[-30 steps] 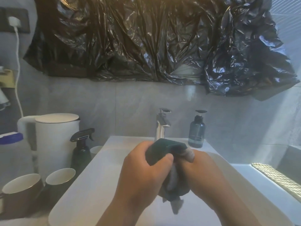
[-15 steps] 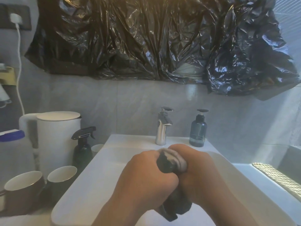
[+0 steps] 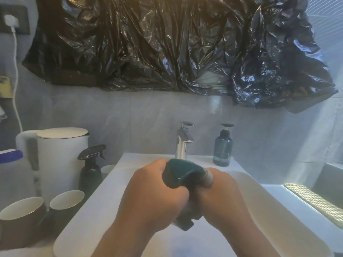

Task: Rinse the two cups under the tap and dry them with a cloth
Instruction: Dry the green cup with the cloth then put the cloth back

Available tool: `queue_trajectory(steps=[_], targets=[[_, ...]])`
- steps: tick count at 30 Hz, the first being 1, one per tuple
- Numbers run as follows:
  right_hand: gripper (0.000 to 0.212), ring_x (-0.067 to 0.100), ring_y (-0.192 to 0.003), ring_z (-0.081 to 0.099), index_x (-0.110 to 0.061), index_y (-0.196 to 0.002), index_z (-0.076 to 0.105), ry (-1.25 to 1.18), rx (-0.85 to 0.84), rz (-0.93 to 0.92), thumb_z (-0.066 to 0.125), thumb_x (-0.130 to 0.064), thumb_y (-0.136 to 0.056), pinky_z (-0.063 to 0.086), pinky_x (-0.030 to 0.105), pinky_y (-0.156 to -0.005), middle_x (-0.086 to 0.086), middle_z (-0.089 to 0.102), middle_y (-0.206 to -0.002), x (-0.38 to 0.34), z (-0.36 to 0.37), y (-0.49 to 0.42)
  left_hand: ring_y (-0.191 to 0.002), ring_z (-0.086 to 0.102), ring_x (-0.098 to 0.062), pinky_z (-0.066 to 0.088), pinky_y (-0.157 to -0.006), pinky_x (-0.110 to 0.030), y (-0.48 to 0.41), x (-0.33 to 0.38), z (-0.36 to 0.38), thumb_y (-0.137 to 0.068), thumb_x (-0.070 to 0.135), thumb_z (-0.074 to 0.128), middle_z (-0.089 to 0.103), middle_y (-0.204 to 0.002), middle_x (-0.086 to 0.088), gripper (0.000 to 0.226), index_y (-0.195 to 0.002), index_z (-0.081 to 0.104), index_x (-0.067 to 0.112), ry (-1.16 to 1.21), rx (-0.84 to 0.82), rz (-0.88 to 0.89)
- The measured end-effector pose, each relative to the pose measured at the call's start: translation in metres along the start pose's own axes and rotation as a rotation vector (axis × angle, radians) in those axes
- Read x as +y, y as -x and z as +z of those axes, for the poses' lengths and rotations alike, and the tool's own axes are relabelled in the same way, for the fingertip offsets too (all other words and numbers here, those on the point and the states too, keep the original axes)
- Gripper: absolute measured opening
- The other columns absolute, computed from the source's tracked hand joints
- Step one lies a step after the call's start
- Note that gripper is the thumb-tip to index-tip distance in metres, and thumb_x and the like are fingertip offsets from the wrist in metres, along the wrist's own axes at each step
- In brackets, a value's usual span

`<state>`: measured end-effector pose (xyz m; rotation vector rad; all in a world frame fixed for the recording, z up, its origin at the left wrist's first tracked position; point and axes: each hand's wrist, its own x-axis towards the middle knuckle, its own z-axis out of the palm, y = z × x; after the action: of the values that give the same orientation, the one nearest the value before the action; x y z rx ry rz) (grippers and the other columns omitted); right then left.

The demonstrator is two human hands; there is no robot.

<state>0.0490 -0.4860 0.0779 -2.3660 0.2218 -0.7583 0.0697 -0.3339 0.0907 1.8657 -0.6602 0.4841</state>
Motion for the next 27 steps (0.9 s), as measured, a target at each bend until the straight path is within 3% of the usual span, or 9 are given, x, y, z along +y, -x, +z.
queue_trajectory(steps=[3,7,11,13,15,19,21,24,27], targets=[[0.015,0.011,-0.063,0.067,-0.023,-0.070,0.057,0.050,-0.026,-0.030,0.056,-0.026,-0.084,0.048,0.020,-0.049,-0.001,0.070,-0.063,-0.001,-0.003,0.000,-0.070,0.060,0.002,0.041,-0.051,-0.017,0.002,-0.001,0.004,-0.054,0.034,0.054,0.066,-0.076,0.027,0.026,-0.079,0.063,0.033,-0.133,0.008,0.039],[0.016,0.016,-0.064,0.066,-0.015,-0.070,0.062,-0.084,0.044,0.041,0.056,-0.024,-0.082,0.053,0.029,-0.053,0.003,0.070,-0.063,-0.006,0.002,0.004,-0.060,0.059,-0.002,0.038,-0.047,-0.013,0.004,0.000,0.011,-0.053,0.028,0.056,0.066,-0.066,0.023,0.021,-0.072,0.063,0.029,0.031,0.154,-0.006],[0.024,0.009,-0.038,0.051,-0.013,-0.057,0.055,-0.430,-0.079,0.260,0.057,-0.008,-0.080,0.031,0.010,-0.031,0.009,0.066,-0.057,-0.011,0.009,0.005,-0.067,0.061,-0.004,0.045,-0.052,-0.014,0.005,0.003,0.015,-0.054,0.029,0.057,0.067,-0.072,0.021,0.023,-0.076,0.065,0.026,0.088,0.271,-0.015],[0.022,0.014,-0.046,0.050,-0.014,-0.057,0.056,-0.408,-0.061,0.246,0.060,-0.011,-0.078,0.034,0.015,-0.039,0.009,0.067,-0.057,-0.004,0.014,0.003,-0.070,0.063,-0.001,0.046,-0.056,-0.013,0.003,0.003,0.013,-0.056,0.040,0.059,0.068,-0.072,0.018,0.029,-0.084,0.064,0.030,0.027,0.181,-0.067],[0.016,0.018,-0.054,0.055,-0.017,-0.062,0.060,-0.297,-0.017,0.174,0.062,-0.017,-0.078,0.040,0.026,-0.048,0.004,0.070,-0.061,0.001,0.014,0.002,-0.074,0.066,-0.002,0.055,-0.066,-0.025,-0.001,0.004,0.009,-0.055,0.049,0.064,0.071,-0.076,0.015,0.037,-0.088,0.064,0.032,0.034,0.056,-0.153],[0.013,0.007,-0.062,0.060,-0.020,-0.073,0.062,-0.059,0.114,-0.009,0.061,-0.027,-0.084,0.044,0.023,-0.053,-0.005,0.069,-0.067,0.003,0.007,0.002,-0.072,0.071,-0.019,0.057,-0.071,-0.042,-0.009,-0.002,-0.005,-0.046,0.043,0.075,0.075,-0.078,-0.004,0.049,-0.088,0.072,0.018,0.353,-0.226,-0.280],[0.015,0.004,-0.061,0.058,-0.021,-0.074,0.060,0.048,0.169,-0.063,0.059,-0.032,-0.085,0.044,0.015,-0.054,-0.004,0.065,-0.064,0.002,0.002,0.002,-0.064,0.063,-0.018,0.052,-0.065,-0.039,-0.009,-0.003,-0.008,-0.048,0.035,0.073,0.068,-0.069,-0.004,0.045,-0.085,0.070,0.010,0.331,-0.302,-0.248],[0.025,0.000,-0.051,0.042,-0.026,-0.069,0.046,0.232,0.194,-0.123,0.056,-0.038,-0.088,0.038,0.002,-0.067,-0.007,0.049,-0.056,-0.002,-0.013,0.004,-0.048,0.050,-0.005,0.041,-0.050,-0.020,-0.005,0.004,-0.005,-0.054,0.027,0.070,0.056,-0.052,0.012,0.022,-0.069,0.063,0.014,0.154,-0.265,-0.187],[0.027,0.002,-0.051,0.039,-0.022,-0.068,0.044,0.220,0.177,-0.121,0.062,-0.033,-0.084,0.038,0.004,-0.063,-0.009,0.048,-0.057,-0.006,-0.020,0.006,-0.043,0.050,0.001,0.040,-0.045,-0.015,0.001,0.012,-0.001,-0.058,0.032,0.072,0.057,-0.049,0.017,0.019,-0.065,0.059,0.021,-0.002,-0.248,-0.153]])
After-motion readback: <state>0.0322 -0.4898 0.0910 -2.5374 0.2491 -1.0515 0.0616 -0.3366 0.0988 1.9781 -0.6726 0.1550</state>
